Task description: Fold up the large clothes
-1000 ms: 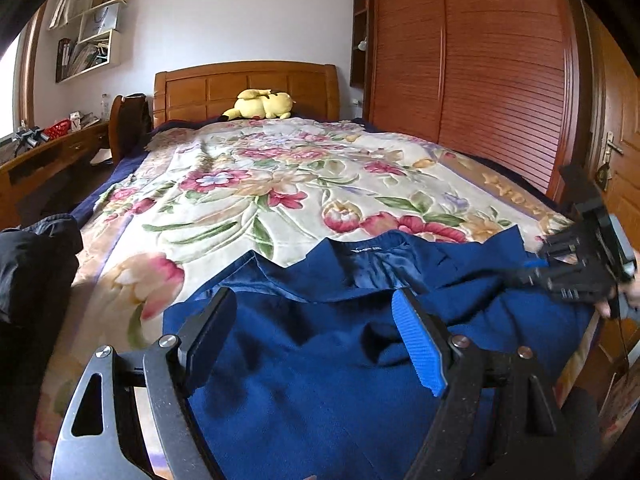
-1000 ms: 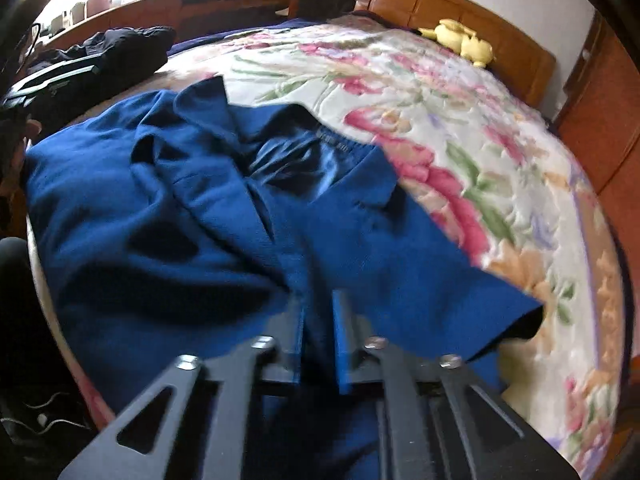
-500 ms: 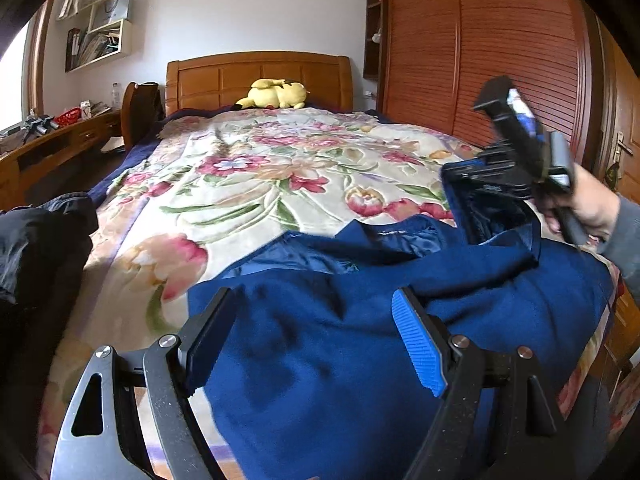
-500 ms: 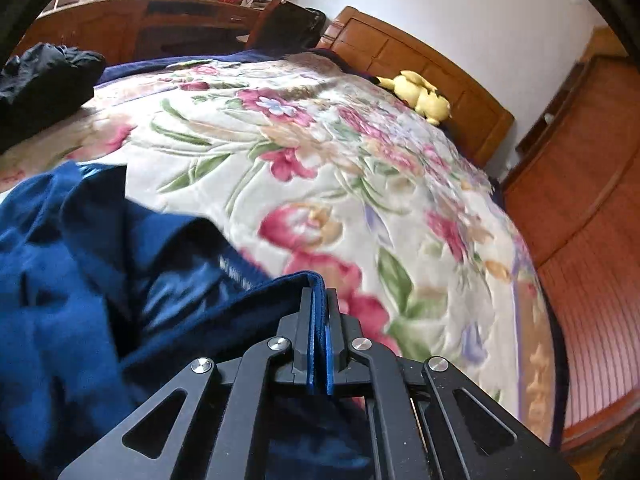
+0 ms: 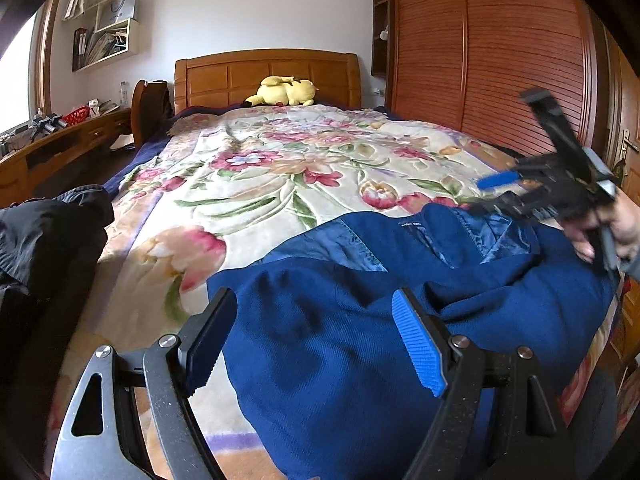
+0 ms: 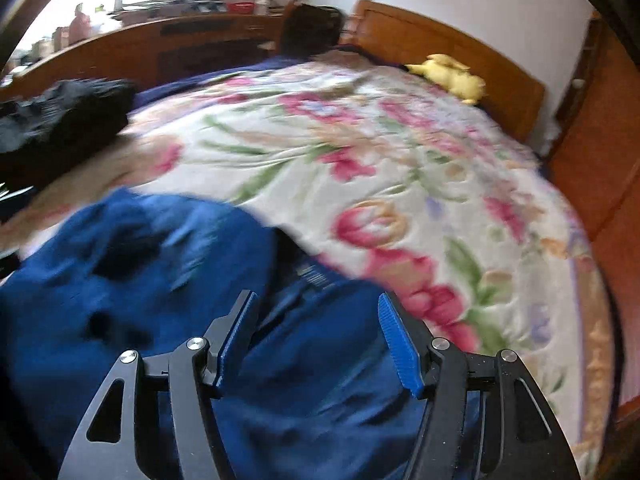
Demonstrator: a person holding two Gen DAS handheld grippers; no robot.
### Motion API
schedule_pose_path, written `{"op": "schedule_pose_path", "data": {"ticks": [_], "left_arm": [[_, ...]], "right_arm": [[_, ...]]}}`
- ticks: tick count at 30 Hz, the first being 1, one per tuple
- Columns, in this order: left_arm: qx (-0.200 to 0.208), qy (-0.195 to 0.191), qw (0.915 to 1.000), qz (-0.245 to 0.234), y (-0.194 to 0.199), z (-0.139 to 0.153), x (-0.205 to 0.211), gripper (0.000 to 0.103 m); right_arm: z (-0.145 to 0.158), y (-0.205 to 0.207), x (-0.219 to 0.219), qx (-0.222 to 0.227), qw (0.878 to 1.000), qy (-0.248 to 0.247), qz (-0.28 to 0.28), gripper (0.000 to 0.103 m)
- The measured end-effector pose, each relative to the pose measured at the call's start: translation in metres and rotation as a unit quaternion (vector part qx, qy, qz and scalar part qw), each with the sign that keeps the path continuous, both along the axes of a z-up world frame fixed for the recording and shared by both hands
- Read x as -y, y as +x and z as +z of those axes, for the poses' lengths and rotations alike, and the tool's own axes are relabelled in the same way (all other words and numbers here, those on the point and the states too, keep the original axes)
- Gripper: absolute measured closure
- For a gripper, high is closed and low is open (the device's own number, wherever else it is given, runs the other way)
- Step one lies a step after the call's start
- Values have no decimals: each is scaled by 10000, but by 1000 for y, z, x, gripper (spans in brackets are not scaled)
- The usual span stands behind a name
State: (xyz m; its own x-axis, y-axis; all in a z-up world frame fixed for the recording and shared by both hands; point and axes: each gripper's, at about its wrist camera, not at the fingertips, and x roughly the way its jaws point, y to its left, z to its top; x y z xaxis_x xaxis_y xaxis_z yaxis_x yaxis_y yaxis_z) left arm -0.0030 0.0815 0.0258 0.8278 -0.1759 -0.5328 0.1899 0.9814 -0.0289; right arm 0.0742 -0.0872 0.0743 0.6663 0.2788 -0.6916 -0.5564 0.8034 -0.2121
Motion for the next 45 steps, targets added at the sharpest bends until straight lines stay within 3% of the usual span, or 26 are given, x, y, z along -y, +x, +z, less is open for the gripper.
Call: {"op": "schedule_pose_path", "data": {"ticks": [6, 11, 15, 18, 20, 21, 23, 25, 32, 37, 40, 45], "left_arm": [[-62, 18, 10000, -10, 3, -4, 2, 22], [-97, 21, 9999, -13, 3, -6, 1, 22], [-140, 47, 9999, -26, 4, -9, 2, 22], [-162, 81, 9998, -41, 5, -11, 4, 22], [-162, 99, 9998, -47, 4, -11, 5, 22], [-157, 106, 9998, -48, 4, -11, 5, 22], [-146, 105, 9998, -45, 4, -11, 5, 22], [-142, 88, 9999, -29, 5, -11, 4, 22], [-124, 73, 9999, 5, 4, -10, 2, 22], [-146, 80, 9999, 18, 3, -11, 1, 22], [-152, 102, 9998, 28, 4, -11, 1, 22], [-195, 143, 9997, -6, 3, -15, 2, 22]], "right_arm": [[-30, -34, 2, -444, 9976, -233, 478, 39], [-32, -43, 9, -632, 9964, -260, 498, 39], [-41, -40, 12, -792, 9951, -316, 500, 47], [-44, -38, 11, -883, 9940, -381, 517, 60], [-46, -40, 8, -857, 9936, -476, 554, 86], [-42, -43, 6, -793, 9938, -514, 586, 92], [-36, -45, 3, -577, 9948, -615, 575, 99], [-25, -44, 1, -265, 9965, -617, 494, 100], [14, -11, -6, 945, 9931, -592, -367, 101], [-3, 19, -20, 823, 9905, -816, -738, 99], [-14, 30, -23, 544, 9909, -937, -797, 72], [1, 30, 20, 474, 9921, -593, -994, 55]]}}
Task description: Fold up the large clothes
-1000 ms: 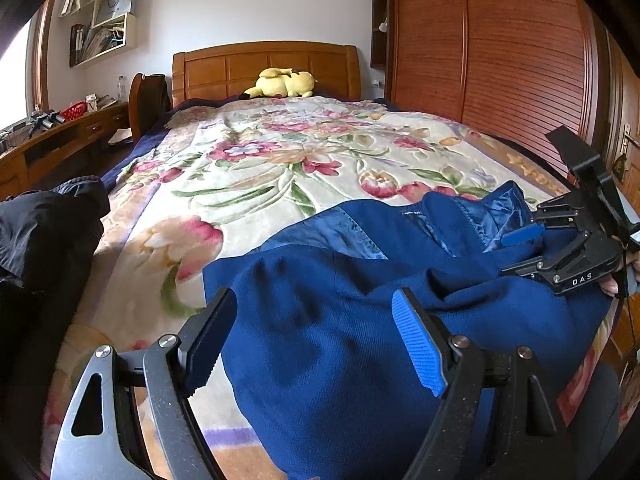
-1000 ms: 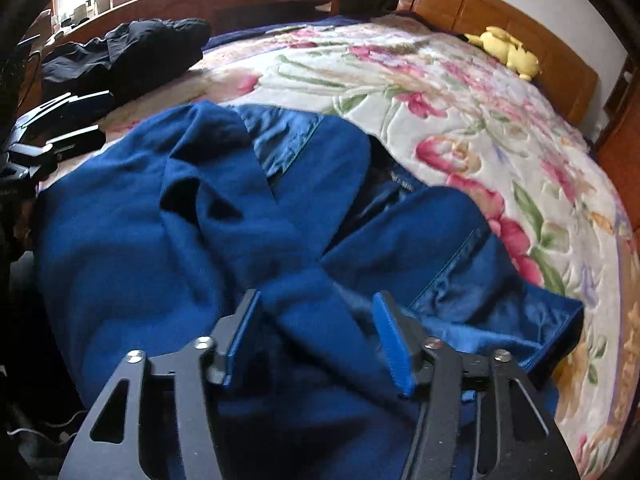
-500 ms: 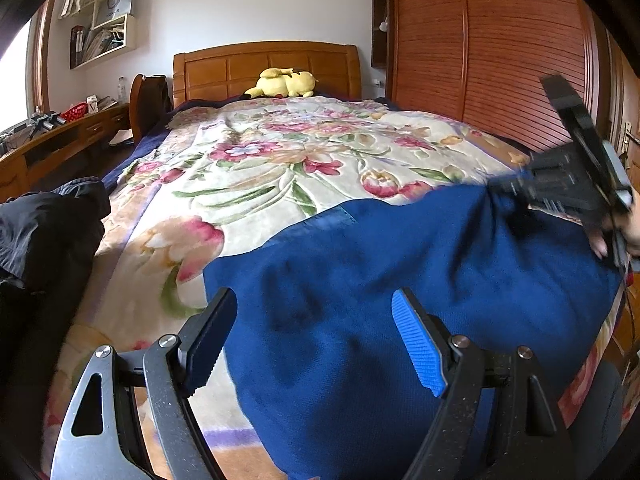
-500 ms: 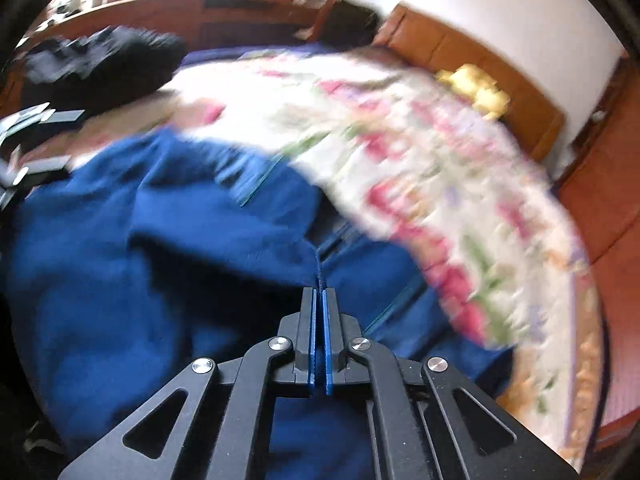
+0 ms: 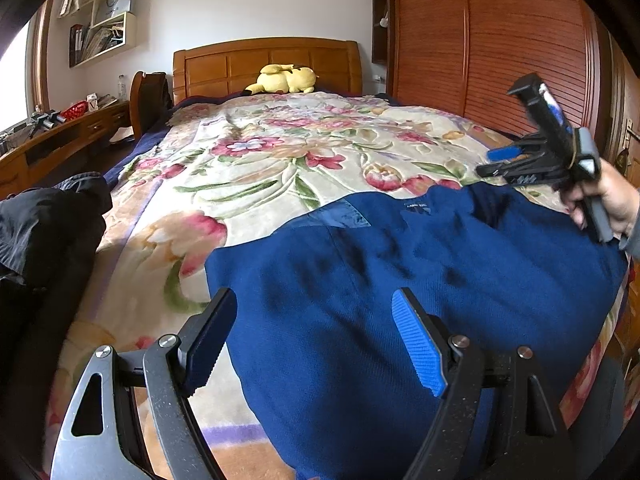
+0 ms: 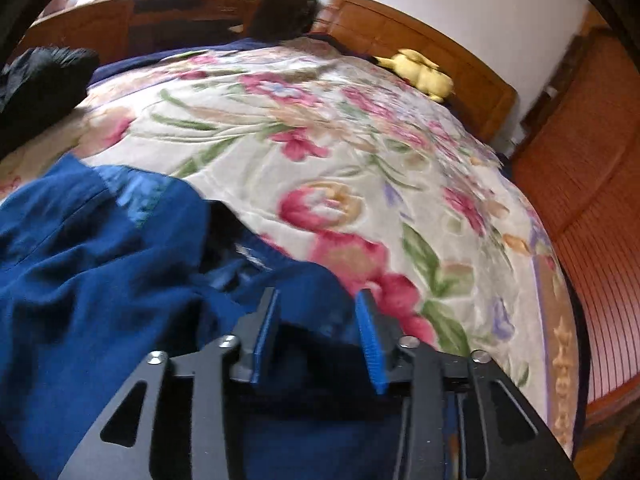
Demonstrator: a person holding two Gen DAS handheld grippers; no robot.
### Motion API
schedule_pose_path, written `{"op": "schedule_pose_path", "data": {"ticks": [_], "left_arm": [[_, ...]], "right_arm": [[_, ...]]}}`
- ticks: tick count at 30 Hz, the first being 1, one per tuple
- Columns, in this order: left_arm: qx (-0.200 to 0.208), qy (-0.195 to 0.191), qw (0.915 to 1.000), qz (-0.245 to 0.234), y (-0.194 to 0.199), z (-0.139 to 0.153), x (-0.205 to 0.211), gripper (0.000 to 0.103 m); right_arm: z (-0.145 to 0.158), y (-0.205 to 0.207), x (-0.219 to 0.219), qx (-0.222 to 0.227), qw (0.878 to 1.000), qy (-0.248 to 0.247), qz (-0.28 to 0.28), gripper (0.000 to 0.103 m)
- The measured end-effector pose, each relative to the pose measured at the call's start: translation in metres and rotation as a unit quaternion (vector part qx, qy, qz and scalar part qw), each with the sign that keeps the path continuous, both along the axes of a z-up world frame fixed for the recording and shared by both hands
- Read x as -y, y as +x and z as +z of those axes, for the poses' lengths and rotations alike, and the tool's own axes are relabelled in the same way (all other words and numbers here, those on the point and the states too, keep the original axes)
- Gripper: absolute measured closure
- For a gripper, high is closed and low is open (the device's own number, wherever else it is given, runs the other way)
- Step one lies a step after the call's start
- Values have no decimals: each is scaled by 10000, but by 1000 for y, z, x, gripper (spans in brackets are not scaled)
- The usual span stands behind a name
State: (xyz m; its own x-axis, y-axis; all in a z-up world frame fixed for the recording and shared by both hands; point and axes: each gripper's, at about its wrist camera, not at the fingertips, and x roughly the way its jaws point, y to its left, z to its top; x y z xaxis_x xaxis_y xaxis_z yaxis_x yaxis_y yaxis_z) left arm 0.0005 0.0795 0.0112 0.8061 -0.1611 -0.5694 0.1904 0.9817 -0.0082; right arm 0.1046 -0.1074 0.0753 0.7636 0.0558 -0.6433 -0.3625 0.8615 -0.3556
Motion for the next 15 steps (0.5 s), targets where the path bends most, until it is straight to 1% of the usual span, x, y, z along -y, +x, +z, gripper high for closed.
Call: {"op": "schedule_pose_path", "data": {"ticks": [2, 5, 6, 8, 10, 11, 13, 15], "left_arm": [[-9, 20, 10000, 18, 1, -1, -1, 22], [-25, -2, 10000, 48, 2, -1, -2, 22], [-14, -10, 10000, 66, 1, 0, -2, 22], [-15, -77, 9999, 80, 3, 1, -4, 22], [-45, -151, 9998, 90, 3, 0, -6, 22], [-66, -150, 9998, 114, 4, -2, -7, 22], [-101, -128, 9998, 150, 6, -4, -7, 22], [-134, -114, 9997, 158, 7, -6, -7, 22]], "right_arm": [[6, 0, 26, -1, 9997, 98, -207, 50], [4, 2, 65, -68, 9981, 185, -580, 50], [1, 5, 77, -167, 9972, 262, -673, 50], [-9, 10, 97, -395, 9948, 396, -848, 50], [-21, 16, 111, -586, 9929, 403, -951, 50], [-28, 22, 116, -719, 9917, 396, -993, 50], [-40, 34, 130, -834, 9884, 427, -1194, 50], [-50, 47, 144, -1049, 9828, 761, -1318, 50]]}}
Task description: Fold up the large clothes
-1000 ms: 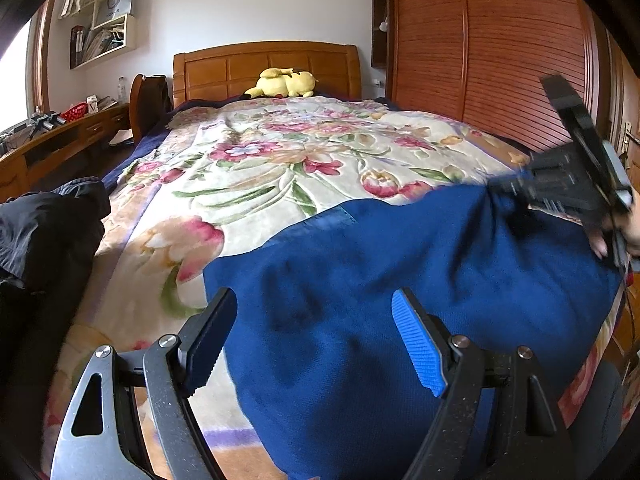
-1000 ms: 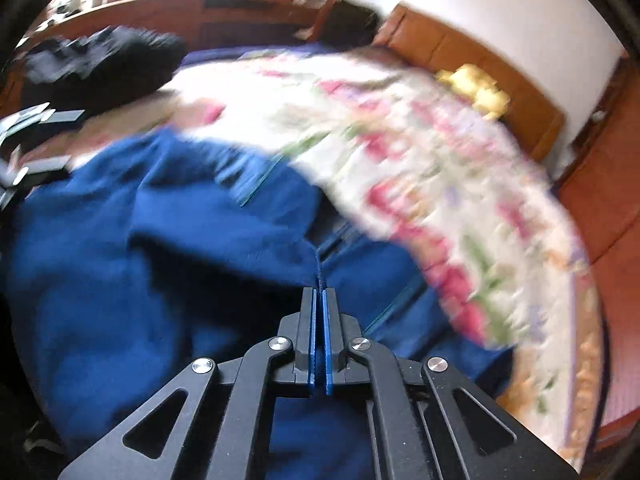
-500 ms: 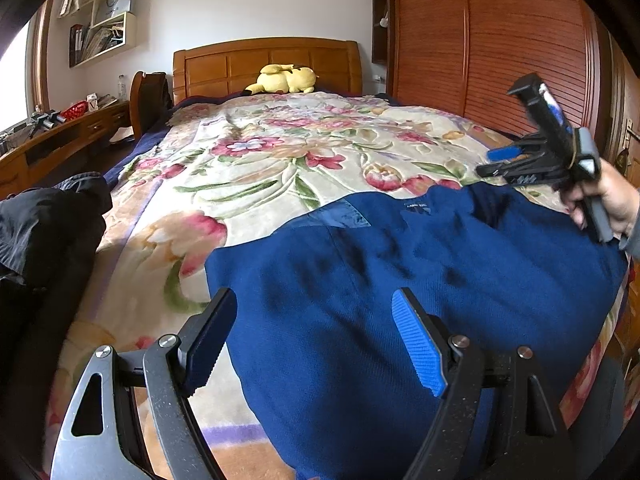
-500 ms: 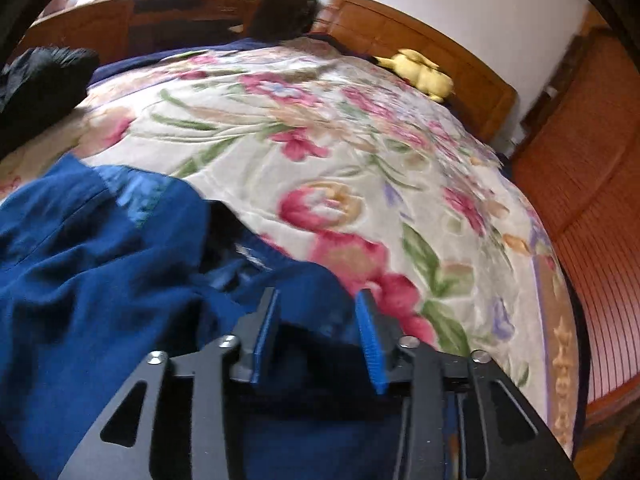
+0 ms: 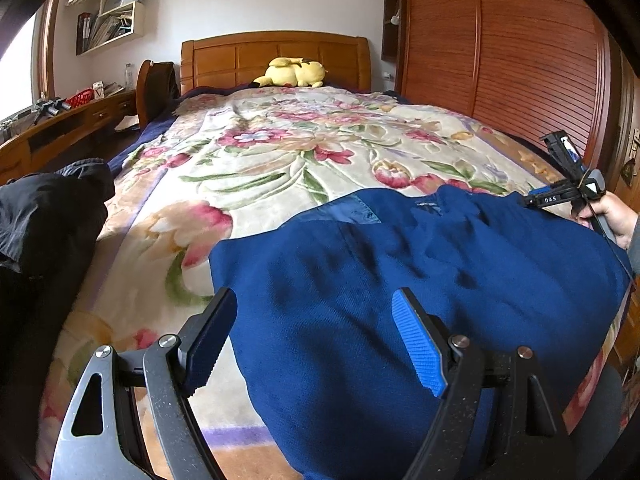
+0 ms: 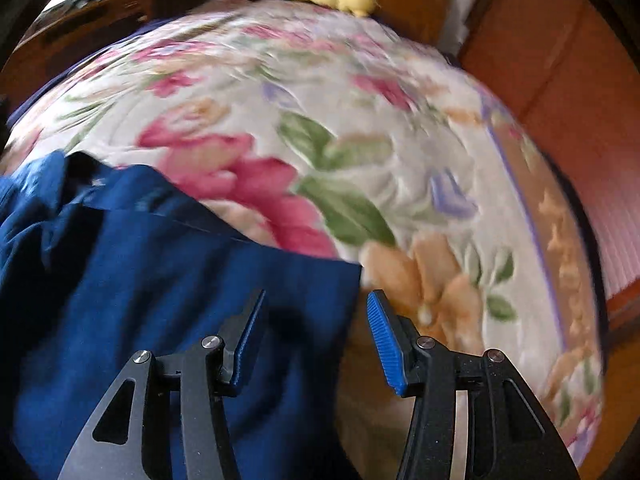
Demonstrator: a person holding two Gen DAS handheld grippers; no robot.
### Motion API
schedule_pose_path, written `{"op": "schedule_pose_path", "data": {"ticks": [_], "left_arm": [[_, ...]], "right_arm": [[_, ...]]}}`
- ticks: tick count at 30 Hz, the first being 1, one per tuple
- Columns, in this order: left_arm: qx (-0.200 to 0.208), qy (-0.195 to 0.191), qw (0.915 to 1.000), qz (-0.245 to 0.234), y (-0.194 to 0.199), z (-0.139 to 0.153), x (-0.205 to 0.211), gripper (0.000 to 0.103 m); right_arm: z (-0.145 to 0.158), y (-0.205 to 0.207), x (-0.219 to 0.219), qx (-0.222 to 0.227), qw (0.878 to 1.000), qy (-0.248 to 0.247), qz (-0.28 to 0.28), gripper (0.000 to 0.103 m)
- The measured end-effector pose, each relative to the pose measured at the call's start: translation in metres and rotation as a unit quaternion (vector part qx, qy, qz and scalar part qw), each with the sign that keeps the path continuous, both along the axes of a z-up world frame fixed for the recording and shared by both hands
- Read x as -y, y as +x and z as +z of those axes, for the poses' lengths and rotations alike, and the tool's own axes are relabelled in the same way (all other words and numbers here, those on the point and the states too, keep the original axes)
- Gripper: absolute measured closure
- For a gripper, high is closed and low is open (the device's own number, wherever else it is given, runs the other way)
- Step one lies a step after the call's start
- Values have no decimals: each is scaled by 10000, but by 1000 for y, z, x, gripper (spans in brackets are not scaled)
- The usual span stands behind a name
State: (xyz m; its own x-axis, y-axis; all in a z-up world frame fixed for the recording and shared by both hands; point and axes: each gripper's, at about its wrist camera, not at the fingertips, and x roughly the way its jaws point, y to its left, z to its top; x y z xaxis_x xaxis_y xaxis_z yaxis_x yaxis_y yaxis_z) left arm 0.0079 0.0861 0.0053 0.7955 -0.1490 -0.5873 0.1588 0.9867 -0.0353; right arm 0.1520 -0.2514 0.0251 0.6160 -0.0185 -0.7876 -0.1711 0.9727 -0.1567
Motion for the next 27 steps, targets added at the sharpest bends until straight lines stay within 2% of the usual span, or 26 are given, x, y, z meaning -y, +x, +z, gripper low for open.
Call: {"op": "schedule_pose_path", "data": {"ticks": [4, 6, 8, 11, 13, 14, 16, 19, 21, 24, 27], "left_arm": [[-44, 37, 10000, 17, 2, -3, -1, 22], [-67, 34, 10000, 22, 3, -4, -2, 22], [-61, 40, 10000, 19, 3, -4, -1, 22], [-48, 65, 10000, 14, 4, -4, -2, 22], [-51, 59, 10000, 13, 3, -4, -1, 22], [-44, 71, 10000, 27, 4, -4, -1, 22], [-43, 75, 10000, 48, 4, -5, -2, 22], [-34, 56, 10000, 70, 4, -5, -3, 22], [-18, 54, 10000, 74, 3, -5, -3, 22], [-8, 45, 10000, 79, 1, -5, -6, 22], [3, 50, 9999, 102, -1, -4, -9, 22]], "right_arm": [[-9, 11, 13, -145, 9984, 547, 3, 50], [-11, 12, 15, -203, 9974, 685, 114, 63], [-8, 9, 15, -192, 9959, 819, 320, 90], [0, -2, 15, 118, 9966, 597, 557, 99], [17, -14, 16, 671, 9958, 383, 497, 100], [28, -19, 21, 1006, 9942, 249, 273, 100], [39, -22, 32, 1297, 9914, 83, -152, 100], [32, -13, 35, 1053, 9935, -242, -370, 100], [21, -8, 34, 757, 9961, -252, -377, 100], [20, -12, 33, 743, 9963, -251, -338, 100], [29, -25, 36, 791, 9959, -179, -397, 71]]}}
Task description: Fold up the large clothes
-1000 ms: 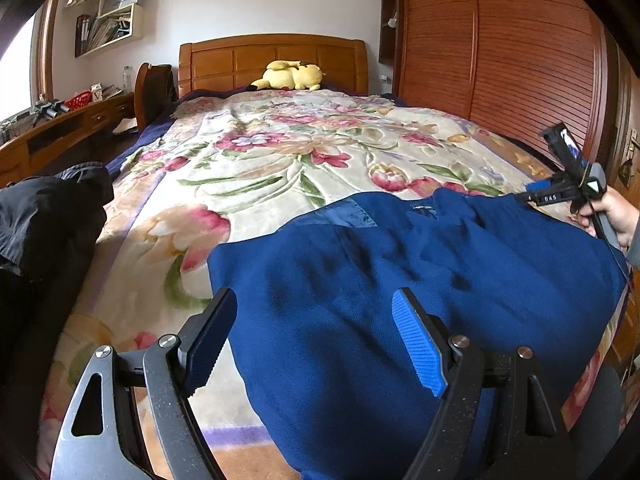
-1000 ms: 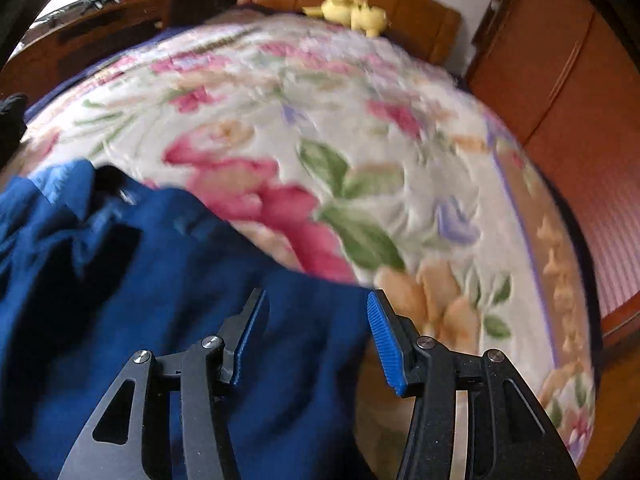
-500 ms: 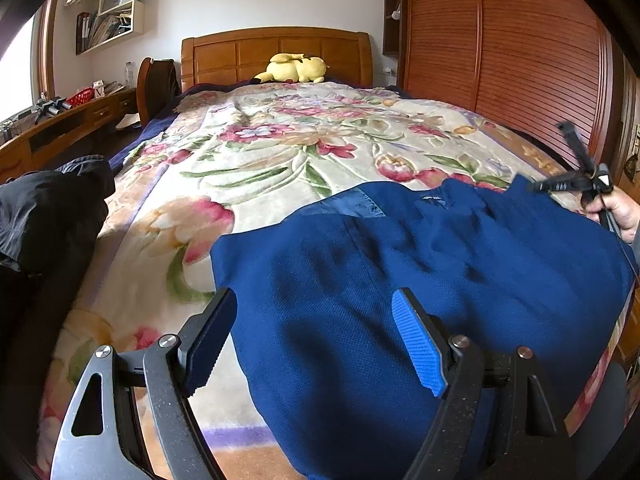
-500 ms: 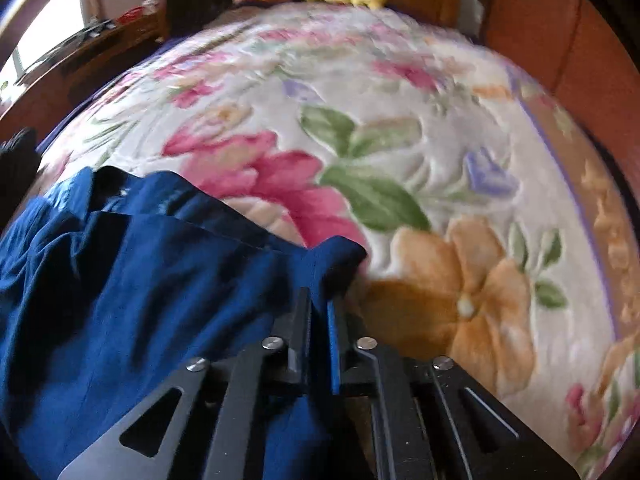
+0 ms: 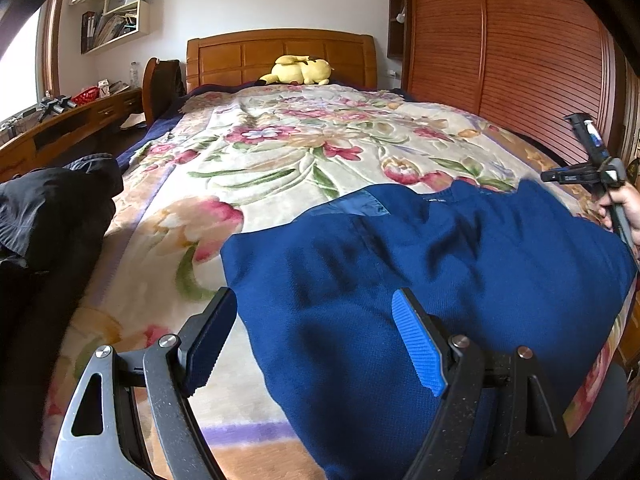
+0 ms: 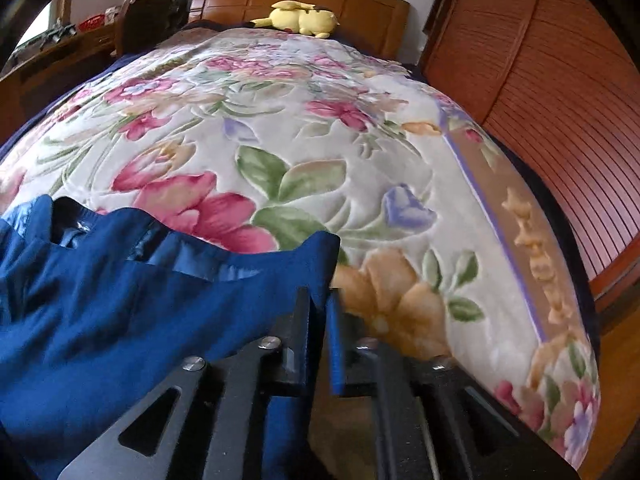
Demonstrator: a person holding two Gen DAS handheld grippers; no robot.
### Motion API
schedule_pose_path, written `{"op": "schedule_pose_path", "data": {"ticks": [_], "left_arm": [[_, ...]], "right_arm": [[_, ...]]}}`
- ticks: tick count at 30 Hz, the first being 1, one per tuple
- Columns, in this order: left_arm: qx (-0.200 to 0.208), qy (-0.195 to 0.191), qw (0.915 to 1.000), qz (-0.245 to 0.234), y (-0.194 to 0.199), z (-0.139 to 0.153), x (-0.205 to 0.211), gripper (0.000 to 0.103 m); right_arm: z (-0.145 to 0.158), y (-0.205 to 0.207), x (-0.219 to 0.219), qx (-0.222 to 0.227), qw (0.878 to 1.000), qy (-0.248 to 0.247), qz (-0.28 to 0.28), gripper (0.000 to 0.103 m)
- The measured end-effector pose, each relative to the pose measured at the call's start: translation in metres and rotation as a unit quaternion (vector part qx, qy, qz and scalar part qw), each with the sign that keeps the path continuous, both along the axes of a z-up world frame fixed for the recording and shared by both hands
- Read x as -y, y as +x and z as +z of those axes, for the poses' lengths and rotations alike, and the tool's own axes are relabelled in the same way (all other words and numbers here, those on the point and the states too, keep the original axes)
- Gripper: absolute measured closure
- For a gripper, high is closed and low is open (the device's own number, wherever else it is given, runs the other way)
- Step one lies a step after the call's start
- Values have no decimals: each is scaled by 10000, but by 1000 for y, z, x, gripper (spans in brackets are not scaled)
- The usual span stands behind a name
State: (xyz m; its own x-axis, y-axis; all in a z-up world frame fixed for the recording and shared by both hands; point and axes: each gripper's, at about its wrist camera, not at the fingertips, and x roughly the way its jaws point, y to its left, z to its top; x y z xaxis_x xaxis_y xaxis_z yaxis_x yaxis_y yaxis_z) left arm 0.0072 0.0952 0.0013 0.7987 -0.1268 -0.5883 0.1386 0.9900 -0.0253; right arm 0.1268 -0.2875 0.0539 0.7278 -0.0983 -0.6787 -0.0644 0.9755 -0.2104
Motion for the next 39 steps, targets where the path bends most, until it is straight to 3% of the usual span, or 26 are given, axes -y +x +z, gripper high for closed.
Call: {"op": "schedule_pose_path", "data": {"ticks": [1, 2, 4, 15, 23, 29, 31, 32, 33, 35, 36, 39], "left_arm": [[6, -2, 10000, 9, -1, 0, -1, 22], [14, -5, 10000, 16, -1, 1, -3, 22], [34, -19, 10000, 47, -3, 2, -7, 22], [110, -248, 9995, 190, 9, 19, -42, 25], [-768, 119, 9969, -123, 72, -4, -41, 38], [-1432, -153, 9895, -124, 98, -33, -44, 40], [-1541, -279, 9874, -218, 100, -39, -44, 59], [-1569, -318, 9867, -288, 101, -40, -43, 80], [-1561, -306, 9867, -322, 101, -40, -41, 93], [-1460, -171, 9886, -340, 100, -36, -36, 103], [-1311, 10, 9911, -248, 98, -31, -33, 103], [-786, 241, 9958, 405, 103, -8, -49, 103]], "right_arm": [[5, -6, 0, 76, 10000, 7, 16, 53], [9, -15, -1, 163, 9999, 23, 31, 42], [16, -34, -10, 283, 9994, 183, 115, 38], [-2, -149, -20, 234, 9950, 442, 864, 38], [-4, -186, -23, 280, 9916, 537, 1143, 38], [-6, -192, -18, 305, 9915, 571, 1126, 38], [-7, -193, -17, 314, 9917, 567, 1109, 38], [-8, -194, -17, 315, 9917, 576, 1106, 38], [-9, -194, -17, 311, 9917, 585, 1102, 38], [-11, -194, -16, 302, 9917, 613, 1087, 38], [-11, -193, -17, 300, 9918, 631, 1073, 38], [-11, -195, -20, 358, 9921, 615, 1030, 38]]}}
